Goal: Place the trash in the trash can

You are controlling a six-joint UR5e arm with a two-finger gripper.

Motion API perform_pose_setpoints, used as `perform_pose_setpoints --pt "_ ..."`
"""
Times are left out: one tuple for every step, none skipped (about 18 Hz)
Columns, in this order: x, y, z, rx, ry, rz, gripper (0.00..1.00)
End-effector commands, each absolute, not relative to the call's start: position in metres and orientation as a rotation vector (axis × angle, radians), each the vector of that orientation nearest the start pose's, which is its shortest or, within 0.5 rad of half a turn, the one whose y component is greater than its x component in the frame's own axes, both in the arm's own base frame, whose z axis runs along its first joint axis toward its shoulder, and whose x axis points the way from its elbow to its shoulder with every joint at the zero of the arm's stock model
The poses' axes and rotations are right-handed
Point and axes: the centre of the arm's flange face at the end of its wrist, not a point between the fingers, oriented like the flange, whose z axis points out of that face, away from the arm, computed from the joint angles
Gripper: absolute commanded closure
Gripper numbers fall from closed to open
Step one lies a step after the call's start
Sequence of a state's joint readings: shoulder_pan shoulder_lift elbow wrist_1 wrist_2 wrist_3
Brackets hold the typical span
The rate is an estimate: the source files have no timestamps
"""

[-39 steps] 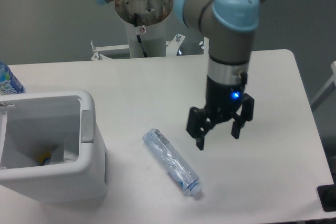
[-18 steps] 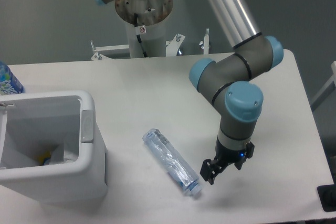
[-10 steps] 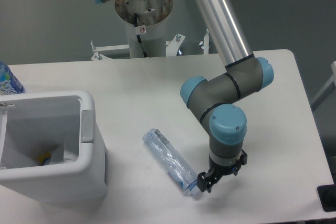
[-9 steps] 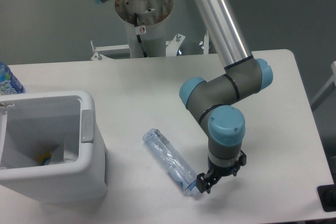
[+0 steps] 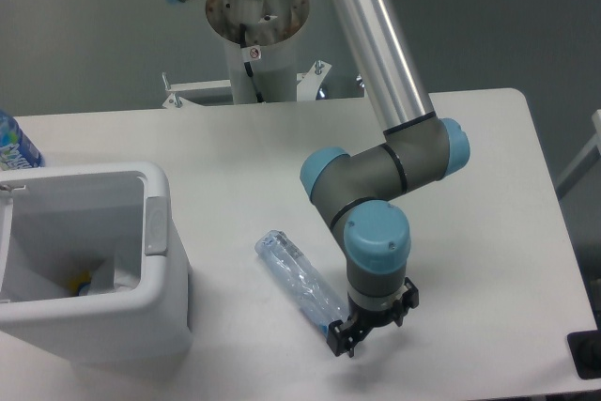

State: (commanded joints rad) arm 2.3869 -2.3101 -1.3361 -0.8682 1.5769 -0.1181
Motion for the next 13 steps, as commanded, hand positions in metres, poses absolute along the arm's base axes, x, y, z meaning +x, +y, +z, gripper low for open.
perform_pose_setpoints --pt "-0.454 0.609 0.206 -2.642 -1.333 0.11 0.0" --pt "-0.454 0.61 0.202 -2.644 -1.335 0.11 0.0" --pt "-0.455 0.611 0.2 -2.645 -1.336 0.112 0.0" --pt "-0.456 0.612 0.195 -2.65 -1.339 0.111 0.0" --pt "-0.456 0.613 0.194 -2.652 -1.338 0.117 0.02" --pt "-0.454 0.613 0.192 -2.659 -1.337 0.131 0.05" --pt "-0.451 0.616 0.192 -2.663 -1.33 0.132 0.1" --pt "-0.449 0.617 0.193 -2.663 -1.327 0.135 0.18" --pt "-0.449 0.617 0.193 -2.663 -1.327 0.135 0.26" --pt "-0.449 0.617 0.192 -2.665 -1.328 0.133 0.36" --pt "-0.449 0.617 0.193 -2.664 -1.328 0.136 0.43" --pt "-0.449 0.616 0.193 -2.664 -1.328 0.136 0.5" --pt "-0.448 0.616 0.194 -2.664 -1.328 0.136 0.53"
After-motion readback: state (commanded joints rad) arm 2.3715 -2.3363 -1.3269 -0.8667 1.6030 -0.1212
